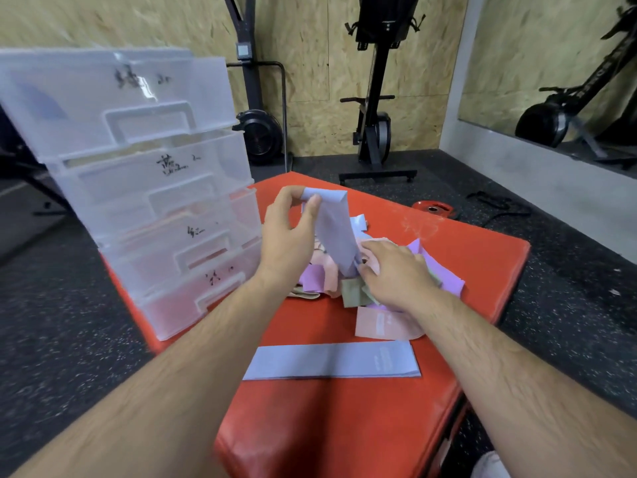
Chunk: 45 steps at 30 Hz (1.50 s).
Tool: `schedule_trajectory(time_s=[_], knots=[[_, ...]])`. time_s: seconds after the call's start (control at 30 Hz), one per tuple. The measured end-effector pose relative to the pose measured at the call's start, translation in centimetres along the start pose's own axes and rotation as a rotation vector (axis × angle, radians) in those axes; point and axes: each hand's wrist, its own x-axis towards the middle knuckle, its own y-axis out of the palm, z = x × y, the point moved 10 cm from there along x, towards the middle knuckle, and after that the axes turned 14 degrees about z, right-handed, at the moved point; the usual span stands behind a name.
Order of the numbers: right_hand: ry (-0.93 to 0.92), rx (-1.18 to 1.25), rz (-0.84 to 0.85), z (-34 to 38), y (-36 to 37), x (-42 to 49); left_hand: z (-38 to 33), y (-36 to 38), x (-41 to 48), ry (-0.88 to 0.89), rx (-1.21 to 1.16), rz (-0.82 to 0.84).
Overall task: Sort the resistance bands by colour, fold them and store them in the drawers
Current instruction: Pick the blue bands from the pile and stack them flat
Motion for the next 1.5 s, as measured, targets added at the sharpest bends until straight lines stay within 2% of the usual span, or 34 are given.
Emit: schedule_trajectory(time_s=[0.2,0.27,0.47,0.6,0.87,1.0,1.13,1.2,1.3,1.37,1.5], knots=[[-0.226,0.527,-0.069,4.2,-1.5,-1.2,-2.7,-0.9,-1.4,0.053,-0.05,0.062],[-0.256,0.561,-0.125,5.1,-2.2,-1.9,-3.4,-1.4,-1.7,0.057,-0.067,0.072],[-0.325,0.674,-0.43,5.5,-6.0,-4.6,-5.4,-4.2,-3.0,0.081,-0.165,0.001],[-0.385,0.79,-0.506,5.9,-8.2,-6.7,-6.3,-6.0,-3.5,0.106,-0.182,-0.033],[-0.323,0.891,-0.461,5.0,-7.5,-6.6,-3.1,-6.4,-4.0,-0.073,-0.124,0.052],[-0.308,0.928,-0.443,4.8,-7.5,-6.8,-2.9,-5.5,-4.3,-0.115,-0.065,0.181],[-0.333,0.917,-0.357,5.6,-7.0,-6.9,-2.2,-3.7,-4.7,-0.141,-0.15,0.32],[-0.356,0.893,-0.274,6.3,-6.3,-6.6,-2.0,-3.0,-4.8,-0.145,-0.165,0.326],[-0.373,0.712,-0.211,7.4,-5.2,-6.0,-1.9,-2.1,-4.7,-0.143,-0.183,0.311],[-0.379,0.725,-0.142,7.9,-4.5,-6.0,-1.7,-2.0,-4.6,-0.148,-0.197,0.276],[-0.443,0.779,-0.131,8.5,-4.8,-6.7,-1.9,-1.8,-4.5,-0.162,-0.226,0.218]])
